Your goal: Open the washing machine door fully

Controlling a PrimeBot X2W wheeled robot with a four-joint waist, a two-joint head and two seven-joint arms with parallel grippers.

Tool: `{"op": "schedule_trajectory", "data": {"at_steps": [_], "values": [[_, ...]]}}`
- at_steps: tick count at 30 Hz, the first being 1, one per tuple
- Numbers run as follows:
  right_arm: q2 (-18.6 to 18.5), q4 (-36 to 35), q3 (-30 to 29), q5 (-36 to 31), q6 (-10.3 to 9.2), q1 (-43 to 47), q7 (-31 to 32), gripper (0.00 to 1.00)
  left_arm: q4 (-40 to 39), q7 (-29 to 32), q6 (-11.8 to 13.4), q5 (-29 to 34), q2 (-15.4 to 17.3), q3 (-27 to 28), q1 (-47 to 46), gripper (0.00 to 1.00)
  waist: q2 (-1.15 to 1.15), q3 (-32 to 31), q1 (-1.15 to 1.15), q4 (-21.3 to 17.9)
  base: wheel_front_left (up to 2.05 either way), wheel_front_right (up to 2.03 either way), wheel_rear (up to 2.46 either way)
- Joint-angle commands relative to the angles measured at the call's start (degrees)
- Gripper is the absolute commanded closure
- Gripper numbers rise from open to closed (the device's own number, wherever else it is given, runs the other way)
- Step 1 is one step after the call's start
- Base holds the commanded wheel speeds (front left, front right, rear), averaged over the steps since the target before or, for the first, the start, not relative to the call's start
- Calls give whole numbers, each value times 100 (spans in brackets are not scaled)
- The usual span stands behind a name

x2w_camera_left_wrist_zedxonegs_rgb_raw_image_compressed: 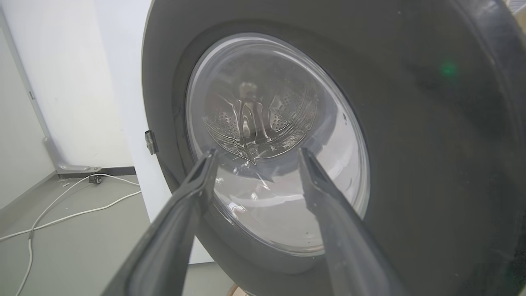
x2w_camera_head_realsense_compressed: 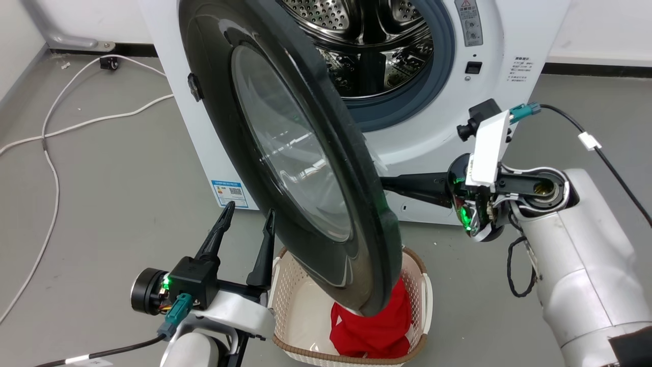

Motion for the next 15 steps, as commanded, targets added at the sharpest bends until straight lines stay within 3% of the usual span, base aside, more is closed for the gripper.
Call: {"op": "schedule_trajectory", "data": {"at_steps": [1,7,15], "values": [[37,-81,117,137,0,134,-38,100,0,-14,12,-6,-4,17,48,0,0,-11,0,-7,0,0,0],[39,-292,527,513,0,274,-234,100,-9,-14,44,-10,-5,57,103,0,0,-36,0,-42,0,0,0],[-53,-449,255,267,0,538,-1817,100,-16,-14,76,-25,-6,155,173,0,0,-87,0,-165,0,0,0]]}}
